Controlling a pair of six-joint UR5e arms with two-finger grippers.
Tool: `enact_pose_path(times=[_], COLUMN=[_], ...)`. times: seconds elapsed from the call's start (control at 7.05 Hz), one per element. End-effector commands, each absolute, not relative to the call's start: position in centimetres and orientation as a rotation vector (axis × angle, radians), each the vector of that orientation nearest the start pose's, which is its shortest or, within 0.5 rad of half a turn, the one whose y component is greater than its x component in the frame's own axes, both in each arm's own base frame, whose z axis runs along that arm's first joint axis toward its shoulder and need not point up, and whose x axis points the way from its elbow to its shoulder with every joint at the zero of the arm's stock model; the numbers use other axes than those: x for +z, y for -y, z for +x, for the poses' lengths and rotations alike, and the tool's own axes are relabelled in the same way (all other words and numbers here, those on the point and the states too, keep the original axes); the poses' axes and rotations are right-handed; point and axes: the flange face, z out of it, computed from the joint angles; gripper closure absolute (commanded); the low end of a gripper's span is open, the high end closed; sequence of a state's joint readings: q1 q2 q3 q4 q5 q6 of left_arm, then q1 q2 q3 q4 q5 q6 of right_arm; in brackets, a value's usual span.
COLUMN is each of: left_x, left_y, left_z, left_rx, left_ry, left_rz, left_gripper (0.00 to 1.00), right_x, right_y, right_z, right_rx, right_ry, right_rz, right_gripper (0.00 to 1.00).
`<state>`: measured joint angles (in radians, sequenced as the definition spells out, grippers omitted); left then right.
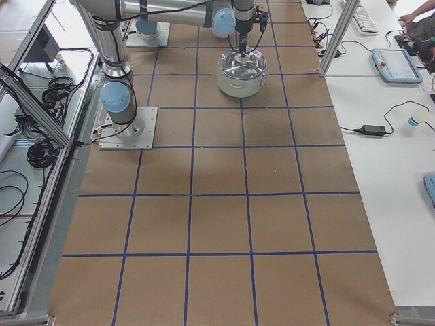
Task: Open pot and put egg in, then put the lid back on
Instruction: 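Move the right gripper over the pot lid knob and grasp it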
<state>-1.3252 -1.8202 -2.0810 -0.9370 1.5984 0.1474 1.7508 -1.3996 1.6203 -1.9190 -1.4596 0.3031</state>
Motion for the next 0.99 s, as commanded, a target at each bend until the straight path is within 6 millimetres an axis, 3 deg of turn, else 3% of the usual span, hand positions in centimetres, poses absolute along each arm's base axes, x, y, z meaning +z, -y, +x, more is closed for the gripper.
enact_pose_path(times=[0.0, 0.71, 0.85], left_x=[19.1, 19.1, 18.5], left_y=[49.3, 50.0, 50.3], left_z=[-1.1, -0.9, -0.8], left_rx=[0.177, 0.162, 0.139], left_ry=[-3.13, -3.126, -3.12], left_rz=[-0.152, -0.161, -0.237], left_gripper=[0.08, 0.08, 0.08], right_x=[37.9, 36.1, 35.0], right_y=[53.7, 53.7, 53.3], right_z=[28.7, 28.8, 28.6], right_rx=[-0.178, -0.165, -0.136], right_ry=[-2.989, -3.04, -3.045], right_rz=[0.149, 0.029, 0.032], right_gripper=[0.01, 0.07, 0.11])
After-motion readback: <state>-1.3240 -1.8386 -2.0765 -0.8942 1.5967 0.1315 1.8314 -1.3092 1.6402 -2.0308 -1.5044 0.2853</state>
